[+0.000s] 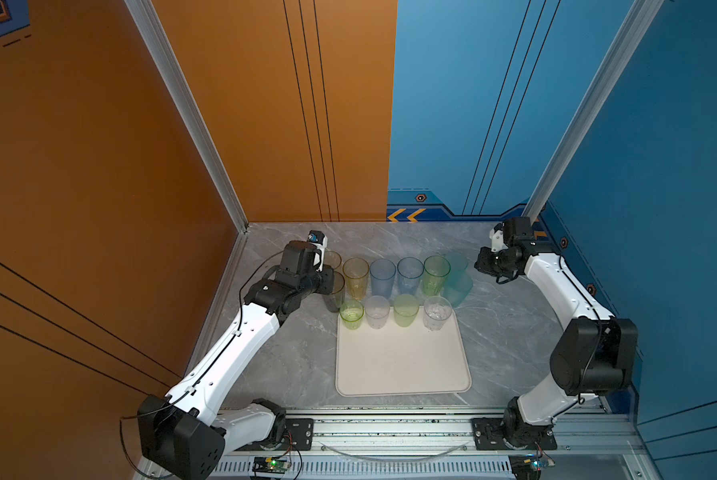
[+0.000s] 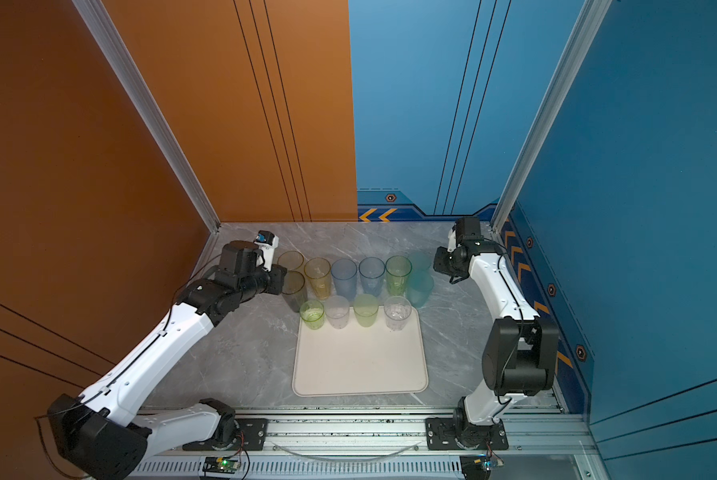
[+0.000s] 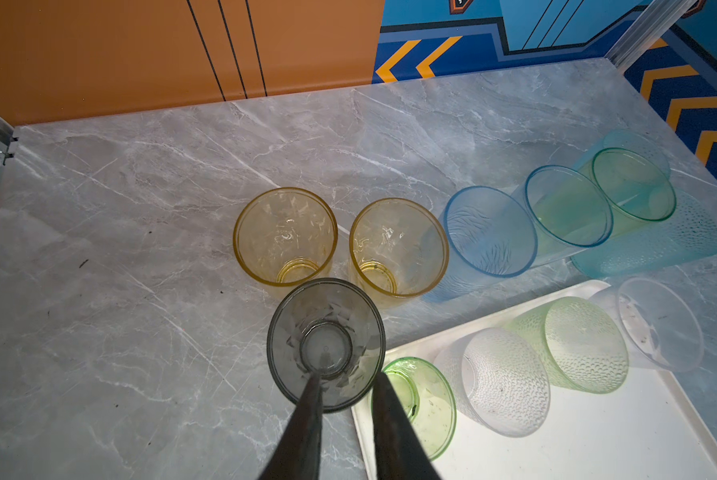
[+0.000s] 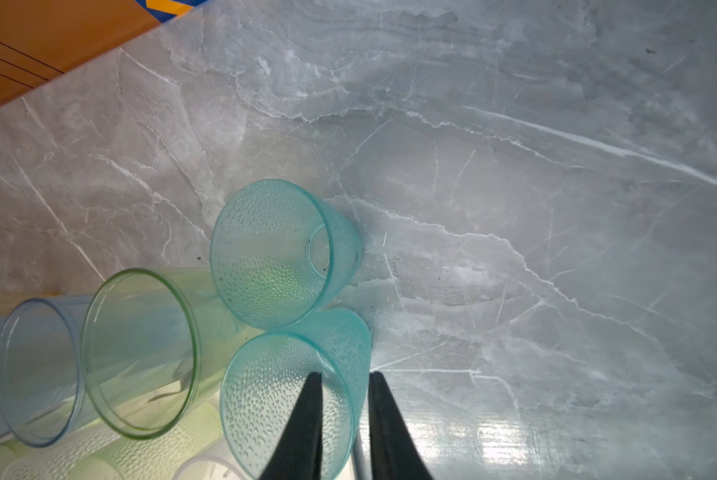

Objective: Place the glasses into the tray
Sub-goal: 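Lower the right gripper onto the teal dotted cup and close on its rim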

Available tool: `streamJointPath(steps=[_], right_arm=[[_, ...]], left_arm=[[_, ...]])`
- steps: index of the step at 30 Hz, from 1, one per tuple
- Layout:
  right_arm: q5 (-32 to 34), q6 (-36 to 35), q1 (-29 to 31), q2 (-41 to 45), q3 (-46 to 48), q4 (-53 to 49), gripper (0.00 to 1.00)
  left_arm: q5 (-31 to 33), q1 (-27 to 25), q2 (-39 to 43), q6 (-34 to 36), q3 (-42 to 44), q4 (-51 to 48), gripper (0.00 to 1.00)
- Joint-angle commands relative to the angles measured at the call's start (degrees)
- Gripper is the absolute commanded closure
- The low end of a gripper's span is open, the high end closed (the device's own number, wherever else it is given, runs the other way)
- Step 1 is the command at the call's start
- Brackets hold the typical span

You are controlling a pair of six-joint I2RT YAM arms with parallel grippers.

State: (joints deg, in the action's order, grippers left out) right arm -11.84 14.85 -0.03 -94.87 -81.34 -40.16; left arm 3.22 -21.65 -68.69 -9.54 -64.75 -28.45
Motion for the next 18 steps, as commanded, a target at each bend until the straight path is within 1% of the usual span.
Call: streamJointPath(steps=[1, 7, 18], right_arm=[[2.3, -1.6, 0.8, -2.8, -3.4, -3.2, 0.81], [2.9, -1.9, 1.4, -7.3, -7.1, -4.0, 0.82], [3.2, -2.4, 2.4, -11.7, -10.7, -4.7, 0.82]], left_arm=[[0.2, 0.7, -0.2, -0.4, 0.7, -0.3, 0.76], [-0.1, 0.9, -0.8, -0.3, 0.7, -0.3, 0.76], [-0.6, 1.3, -1.6, -0.3, 0.8, -0.3, 0.76]])
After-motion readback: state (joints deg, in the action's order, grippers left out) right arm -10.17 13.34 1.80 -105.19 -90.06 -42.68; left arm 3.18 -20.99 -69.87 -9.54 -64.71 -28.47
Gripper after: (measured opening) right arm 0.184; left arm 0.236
